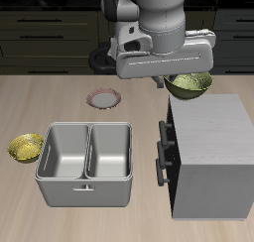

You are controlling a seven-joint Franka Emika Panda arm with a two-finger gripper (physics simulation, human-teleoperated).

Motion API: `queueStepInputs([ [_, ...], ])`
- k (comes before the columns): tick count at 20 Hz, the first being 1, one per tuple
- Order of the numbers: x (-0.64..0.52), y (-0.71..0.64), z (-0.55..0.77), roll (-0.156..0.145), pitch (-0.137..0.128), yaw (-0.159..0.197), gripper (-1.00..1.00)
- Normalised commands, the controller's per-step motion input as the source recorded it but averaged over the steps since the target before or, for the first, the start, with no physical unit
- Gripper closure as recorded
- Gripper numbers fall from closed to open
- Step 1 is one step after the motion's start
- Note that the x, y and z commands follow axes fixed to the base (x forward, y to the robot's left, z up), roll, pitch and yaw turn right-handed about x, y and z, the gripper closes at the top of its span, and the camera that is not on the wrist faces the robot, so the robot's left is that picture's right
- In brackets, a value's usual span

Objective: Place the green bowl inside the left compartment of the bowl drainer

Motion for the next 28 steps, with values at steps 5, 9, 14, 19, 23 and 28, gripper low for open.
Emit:
queueStepInputs([
  [5,-0.10,-0.27,0.19,-0.023,-0.030,-0.001,1.00],
  [9,-0.32,-0.85,0.37,-0.069,-0.060,-0.006,1.00],
  [14,-0.12,-0.28,0.14,-0.024,-0.029,-0.006,1.00],
  [19,-0.12,-0.27,0.06,-0.018,-0.023,0.004,1.00],
  [23,-0.21,-0.50,0.01,-0.025,-0.030,0.024,1.00],
  [28,-0.13,-0.35,-0.11,-0.025,-0.002,0.012,1.00],
])
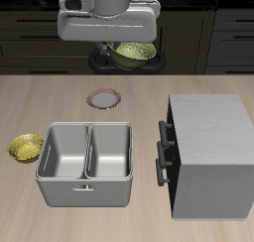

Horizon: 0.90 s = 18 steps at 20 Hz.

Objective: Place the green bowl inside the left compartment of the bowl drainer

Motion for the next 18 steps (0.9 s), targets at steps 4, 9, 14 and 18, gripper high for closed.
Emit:
queueStepInputs([
  [4,-0.13,-0.17,-0.14,0.014,-0.006,0.036,1.00],
  [9,-0.12,-0.09,-0.15,0.027,-0.019,0.006,1.00],
  [14,-0.06,-0.08,-0.12,0.013,-0.013,0.018,1.00],
  [18,-0.02,-0.17,-0.01,0.002,-0.028,-0.040,1.00],
])
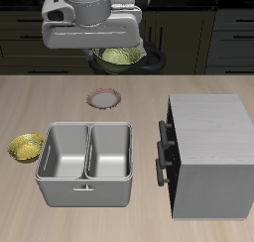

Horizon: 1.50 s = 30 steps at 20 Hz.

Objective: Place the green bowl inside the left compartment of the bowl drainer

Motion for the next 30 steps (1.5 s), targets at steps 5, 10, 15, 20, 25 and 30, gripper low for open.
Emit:
queueStepInputs([
  [5,0.04,-0.08,-0.19,0.001,-0.020,-0.011,1.00],
  [10,0.01,-0.04,-0.25,-0.012,-0.005,0.006,1.00],
  [15,0.02,-0.01,-0.31,0.013,-0.013,0.008,1.00],
  [20,0.03,-0.06,-0.46,0.014,0.013,0.000,1.00],
  [25,0.03,-0.07,-0.32,-0.009,0.032,-0.010,1.00],
  [30,0.02,-0.16,-0.38,-0.014,0.036,-0.012,1.00],
])
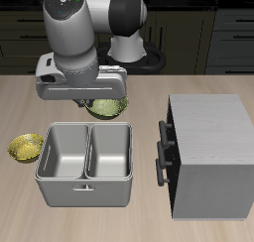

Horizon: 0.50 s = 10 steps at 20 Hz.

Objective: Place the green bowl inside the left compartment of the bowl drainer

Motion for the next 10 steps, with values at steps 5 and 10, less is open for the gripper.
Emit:
queueStepInputs([
  [5,0.01,-0.01,-0.26,-0.014,0.030,-0.005,1.00],
  [10,0.05,0.03,-0.13,0.004,0.013,0.001,1.00],
])
